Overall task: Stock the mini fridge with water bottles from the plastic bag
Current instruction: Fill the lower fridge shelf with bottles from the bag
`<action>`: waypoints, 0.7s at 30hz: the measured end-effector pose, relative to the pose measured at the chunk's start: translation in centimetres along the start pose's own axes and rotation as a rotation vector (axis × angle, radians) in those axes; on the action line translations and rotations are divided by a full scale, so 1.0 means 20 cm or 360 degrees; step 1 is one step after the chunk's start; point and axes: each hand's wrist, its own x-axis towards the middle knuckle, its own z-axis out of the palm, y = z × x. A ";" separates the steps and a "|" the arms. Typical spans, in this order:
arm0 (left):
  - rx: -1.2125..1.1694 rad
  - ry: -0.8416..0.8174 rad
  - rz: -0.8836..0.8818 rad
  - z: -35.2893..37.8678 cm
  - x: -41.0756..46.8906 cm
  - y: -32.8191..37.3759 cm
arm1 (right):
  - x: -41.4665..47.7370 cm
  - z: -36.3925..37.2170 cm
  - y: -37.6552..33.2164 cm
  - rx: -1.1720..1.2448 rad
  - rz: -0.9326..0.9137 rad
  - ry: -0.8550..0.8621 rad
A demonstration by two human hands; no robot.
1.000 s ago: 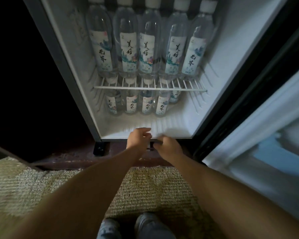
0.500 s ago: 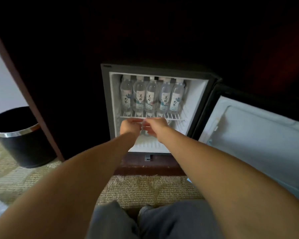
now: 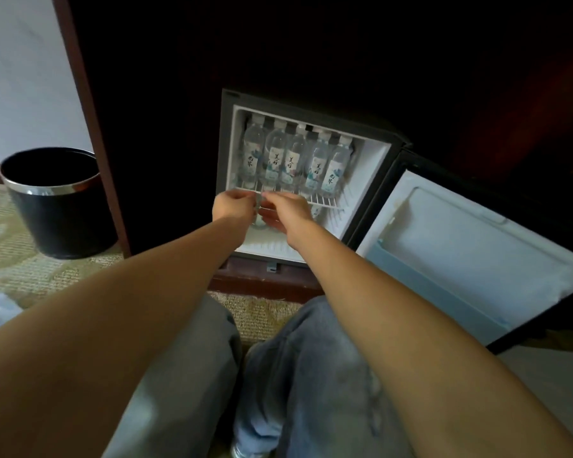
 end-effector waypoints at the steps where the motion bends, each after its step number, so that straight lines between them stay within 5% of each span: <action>1: 0.0033 0.0010 0.0001 0.00 0.00 -0.01 | 0.01 0.01 0.01 -0.0035 0.0006 0.0014; 10: 0.0690 -0.0015 0.0087 -0.27 0.11 -0.02 | 0.16 0.22 0.05 -0.0162 0.0089 -0.0146; 21: 0.0647 0.0235 -0.0121 -1.31 0.05 0.03 | -0.02 1.03 0.19 -0.0353 0.0132 -0.0669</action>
